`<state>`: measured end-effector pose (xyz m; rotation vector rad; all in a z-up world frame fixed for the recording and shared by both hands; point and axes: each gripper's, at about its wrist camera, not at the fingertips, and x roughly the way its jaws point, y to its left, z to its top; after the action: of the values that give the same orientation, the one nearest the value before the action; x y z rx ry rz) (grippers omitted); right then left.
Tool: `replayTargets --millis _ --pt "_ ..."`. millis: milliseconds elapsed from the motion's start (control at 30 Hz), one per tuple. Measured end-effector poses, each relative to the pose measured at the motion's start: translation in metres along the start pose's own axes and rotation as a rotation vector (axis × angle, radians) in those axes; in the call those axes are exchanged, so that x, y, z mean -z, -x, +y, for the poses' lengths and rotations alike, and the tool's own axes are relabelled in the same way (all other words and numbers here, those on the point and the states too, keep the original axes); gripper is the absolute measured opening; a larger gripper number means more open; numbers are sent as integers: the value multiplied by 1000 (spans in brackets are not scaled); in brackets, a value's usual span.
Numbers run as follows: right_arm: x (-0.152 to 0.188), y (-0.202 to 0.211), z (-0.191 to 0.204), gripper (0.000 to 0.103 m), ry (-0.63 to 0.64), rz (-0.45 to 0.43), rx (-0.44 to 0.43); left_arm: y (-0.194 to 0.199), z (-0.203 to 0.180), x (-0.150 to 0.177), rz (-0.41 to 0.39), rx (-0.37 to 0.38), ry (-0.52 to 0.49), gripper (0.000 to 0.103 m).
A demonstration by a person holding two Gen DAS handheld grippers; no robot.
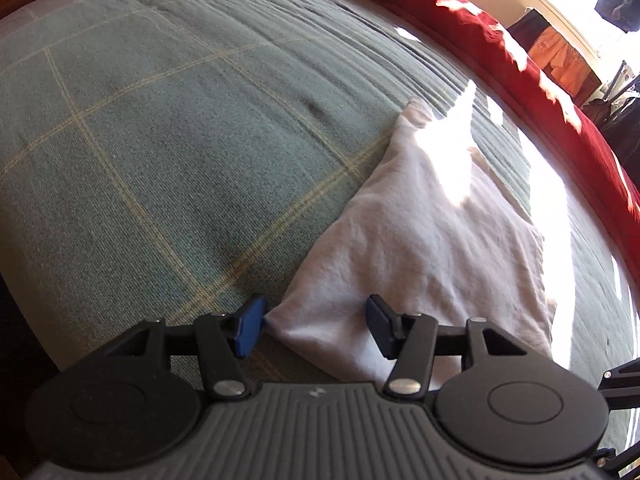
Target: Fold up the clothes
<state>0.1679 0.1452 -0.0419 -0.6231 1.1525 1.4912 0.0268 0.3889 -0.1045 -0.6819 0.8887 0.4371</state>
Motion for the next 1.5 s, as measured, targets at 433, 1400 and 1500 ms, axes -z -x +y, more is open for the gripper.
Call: replayTargets --millis 433,1400,1500 --pt "12 22 -4 39 -55 -3 6 -9 31 -31 163 256 -4 52" --pt "22 23 -6 46 -126 -38 65 -6 16 -56 205 85 17 11" --pt "20 26 -7 46 -137 -49 69 12 1 -56 175 15 -72 11"
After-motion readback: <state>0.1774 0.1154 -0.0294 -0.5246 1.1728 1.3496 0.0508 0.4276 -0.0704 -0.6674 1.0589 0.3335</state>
